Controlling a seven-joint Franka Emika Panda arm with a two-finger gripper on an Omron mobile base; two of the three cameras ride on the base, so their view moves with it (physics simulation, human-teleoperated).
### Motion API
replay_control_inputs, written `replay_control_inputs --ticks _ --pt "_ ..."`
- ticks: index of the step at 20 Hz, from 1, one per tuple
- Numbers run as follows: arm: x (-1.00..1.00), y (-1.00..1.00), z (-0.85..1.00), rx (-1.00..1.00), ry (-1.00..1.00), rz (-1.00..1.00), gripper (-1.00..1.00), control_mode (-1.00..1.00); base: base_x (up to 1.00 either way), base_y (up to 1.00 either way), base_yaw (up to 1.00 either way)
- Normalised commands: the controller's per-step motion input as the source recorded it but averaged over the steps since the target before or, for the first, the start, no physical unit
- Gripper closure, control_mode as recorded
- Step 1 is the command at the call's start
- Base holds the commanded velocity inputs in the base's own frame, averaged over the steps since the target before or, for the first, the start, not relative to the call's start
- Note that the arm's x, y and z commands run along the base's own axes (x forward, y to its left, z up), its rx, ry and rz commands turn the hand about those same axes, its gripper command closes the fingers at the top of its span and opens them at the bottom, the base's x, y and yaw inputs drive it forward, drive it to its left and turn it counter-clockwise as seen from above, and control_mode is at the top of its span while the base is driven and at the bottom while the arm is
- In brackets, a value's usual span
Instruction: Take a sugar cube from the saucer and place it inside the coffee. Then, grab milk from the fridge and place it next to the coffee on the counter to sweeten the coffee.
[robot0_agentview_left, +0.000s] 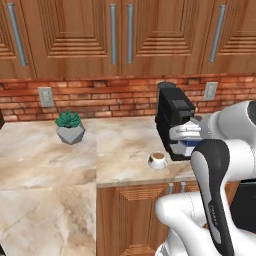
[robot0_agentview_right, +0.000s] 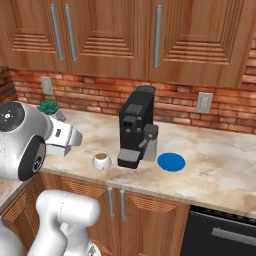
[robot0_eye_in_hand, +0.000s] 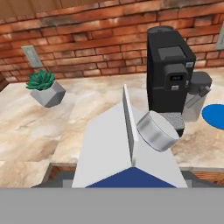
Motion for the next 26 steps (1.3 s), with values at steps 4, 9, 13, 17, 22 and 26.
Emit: replay_control_inputs --ticks 4,9,13,17,22,26 --pt "0.0 0.0 0.0 0.0 0.0 0.0 1.0 1.0 -0.39 0.0 0.0" --pt "0.0 0.0 0.0 0.0 0.0 0.0 1.0 1.0 -0.5 0.0 -0.01" --pt "0.0 0.0 0.0 0.0 0.0 0.0 1.0 1.0 -0.23 0.0 -0.02" --pt "0.0 0.0 0.0 0.0 0.0 0.0 1.0 1.0 -0.17 0.01 -0.01" --pt "0.14 0.33 -0.17 0.0 0.0 -0.08 1.0 -1.0 0.0 0.0 0.0" --pt "0.4 0.37 -0.32 0.0 0.0 -0.1 1.0 -1.0 0.0 0.0 0.0"
